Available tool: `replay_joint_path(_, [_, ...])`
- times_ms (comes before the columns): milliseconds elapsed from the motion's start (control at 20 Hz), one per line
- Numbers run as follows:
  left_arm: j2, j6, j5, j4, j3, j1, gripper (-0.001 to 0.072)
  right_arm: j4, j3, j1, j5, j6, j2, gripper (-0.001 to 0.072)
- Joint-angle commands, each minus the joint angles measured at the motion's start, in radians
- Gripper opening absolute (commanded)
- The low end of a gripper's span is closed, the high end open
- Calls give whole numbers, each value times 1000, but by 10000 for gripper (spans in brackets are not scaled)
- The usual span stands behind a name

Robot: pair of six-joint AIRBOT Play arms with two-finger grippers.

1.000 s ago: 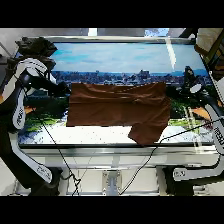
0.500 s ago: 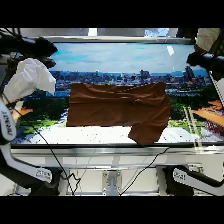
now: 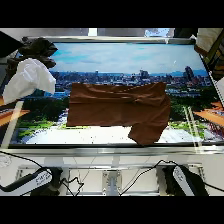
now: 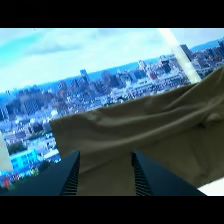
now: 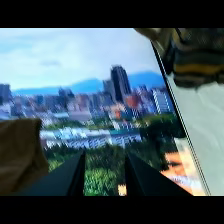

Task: Fold the shirts.

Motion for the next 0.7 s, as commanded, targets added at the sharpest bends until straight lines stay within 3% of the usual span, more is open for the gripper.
replay_joint_path(0, [46,-10,-41,1,-121,21,344,-18,-190,-56,57,-10,115,313])
replay_joint_path(300, [45,31,53,34,-640,52,364,156,-603,-55,65,-6,160,348])
replay_joint_path(350, [45,37,70,34,-737,76,369,187,-656,-55,74,-5,160,397])
replay_joint_path(600, [45,93,158,33,-1100,204,373,247,-904,-56,97,8,159,403])
replay_joint_path(650, [45,100,183,28,-1147,221,441,299,-952,-55,89,10,156,408])
